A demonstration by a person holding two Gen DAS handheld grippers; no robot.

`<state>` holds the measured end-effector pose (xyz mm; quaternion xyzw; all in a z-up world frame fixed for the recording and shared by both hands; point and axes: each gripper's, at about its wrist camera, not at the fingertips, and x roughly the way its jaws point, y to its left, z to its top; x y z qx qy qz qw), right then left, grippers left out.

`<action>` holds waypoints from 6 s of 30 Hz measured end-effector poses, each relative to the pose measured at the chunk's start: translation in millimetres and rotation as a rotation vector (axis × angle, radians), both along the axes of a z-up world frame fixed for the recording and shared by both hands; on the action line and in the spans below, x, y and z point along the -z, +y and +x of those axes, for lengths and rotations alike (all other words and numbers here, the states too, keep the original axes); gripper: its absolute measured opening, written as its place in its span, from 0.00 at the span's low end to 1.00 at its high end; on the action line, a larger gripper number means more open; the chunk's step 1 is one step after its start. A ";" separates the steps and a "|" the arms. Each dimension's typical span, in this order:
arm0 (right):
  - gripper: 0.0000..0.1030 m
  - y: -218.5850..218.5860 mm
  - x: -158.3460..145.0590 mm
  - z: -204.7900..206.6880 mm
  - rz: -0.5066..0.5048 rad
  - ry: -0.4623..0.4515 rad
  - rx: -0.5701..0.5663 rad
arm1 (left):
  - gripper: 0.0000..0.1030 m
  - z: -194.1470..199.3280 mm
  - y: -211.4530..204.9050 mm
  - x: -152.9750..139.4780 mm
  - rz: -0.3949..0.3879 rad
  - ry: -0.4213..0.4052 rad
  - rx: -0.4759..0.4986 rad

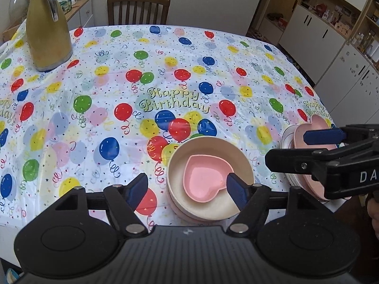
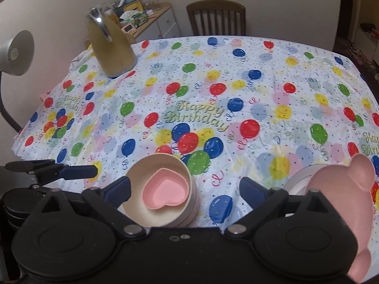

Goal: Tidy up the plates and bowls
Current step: 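Close both grippers on the rim of the nested bowl stack, then lift the nested bowls and carry them over the pink bear plate, then lower the nested bowls onto the bear plate and open both grippers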

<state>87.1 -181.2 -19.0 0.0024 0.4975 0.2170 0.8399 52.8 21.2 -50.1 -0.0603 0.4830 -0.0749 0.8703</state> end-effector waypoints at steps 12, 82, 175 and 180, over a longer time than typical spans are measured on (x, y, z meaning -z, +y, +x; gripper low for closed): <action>0.90 -14.1 53.8 10.7 0.058 0.175 0.186 | 0.72 5.1 6.7 38.2 -0.059 0.105 -0.109; 0.19 -34.4 47.9 15.9 -0.024 0.177 0.263 | 0.41 29.9 -44.7 39.5 -0.148 0.140 -0.060; 0.56 -233.4 11.9 -34.7 0.033 -0.034 0.383 | 0.55 26.1 -235.1 12.8 -0.069 0.000 0.250; 0.69 -222.2 -0.9 -58.7 0.036 -0.116 0.407 | 0.56 11.6 -221.8 3.3 -0.072 -0.040 0.307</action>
